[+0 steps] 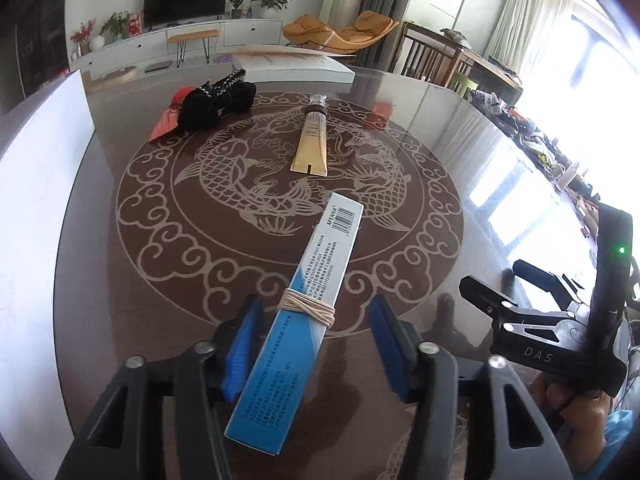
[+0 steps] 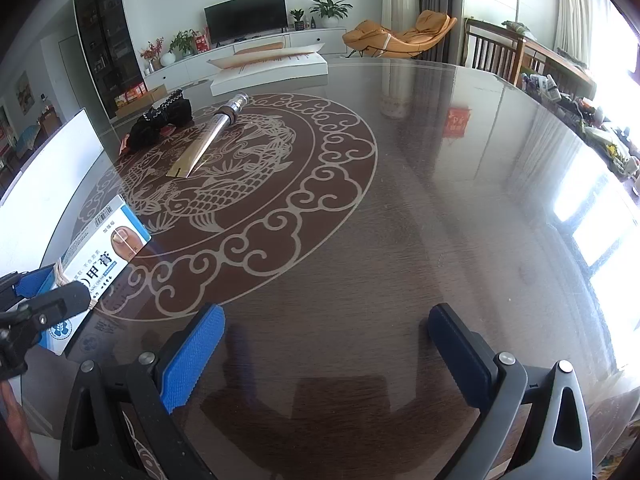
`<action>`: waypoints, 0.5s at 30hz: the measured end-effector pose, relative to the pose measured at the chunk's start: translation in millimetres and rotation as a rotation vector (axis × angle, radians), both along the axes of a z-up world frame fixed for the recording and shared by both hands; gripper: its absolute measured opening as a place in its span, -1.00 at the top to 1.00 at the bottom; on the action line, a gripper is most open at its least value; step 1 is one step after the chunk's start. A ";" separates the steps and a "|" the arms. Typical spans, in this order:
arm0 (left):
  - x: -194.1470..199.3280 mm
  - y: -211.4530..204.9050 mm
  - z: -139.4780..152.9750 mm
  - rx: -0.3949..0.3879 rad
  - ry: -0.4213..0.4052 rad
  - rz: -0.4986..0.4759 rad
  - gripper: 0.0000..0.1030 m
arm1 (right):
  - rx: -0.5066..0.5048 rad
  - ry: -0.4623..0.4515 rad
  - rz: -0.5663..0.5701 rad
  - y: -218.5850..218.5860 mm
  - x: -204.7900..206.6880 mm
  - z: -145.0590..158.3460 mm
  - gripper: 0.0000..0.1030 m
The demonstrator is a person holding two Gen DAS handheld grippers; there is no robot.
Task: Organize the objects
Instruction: 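Lift the blue box with the left tool and hold it above the table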
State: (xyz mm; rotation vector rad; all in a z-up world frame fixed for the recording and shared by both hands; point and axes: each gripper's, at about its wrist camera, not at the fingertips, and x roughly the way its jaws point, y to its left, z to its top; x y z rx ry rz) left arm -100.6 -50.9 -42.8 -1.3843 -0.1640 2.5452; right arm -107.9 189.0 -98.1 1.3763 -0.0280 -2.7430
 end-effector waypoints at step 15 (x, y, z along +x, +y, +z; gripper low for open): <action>-14.4 -60.8 4.1 0.021 -0.065 0.244 -0.06 | -0.009 0.004 -0.001 -0.1 0.3 0.7 -0.98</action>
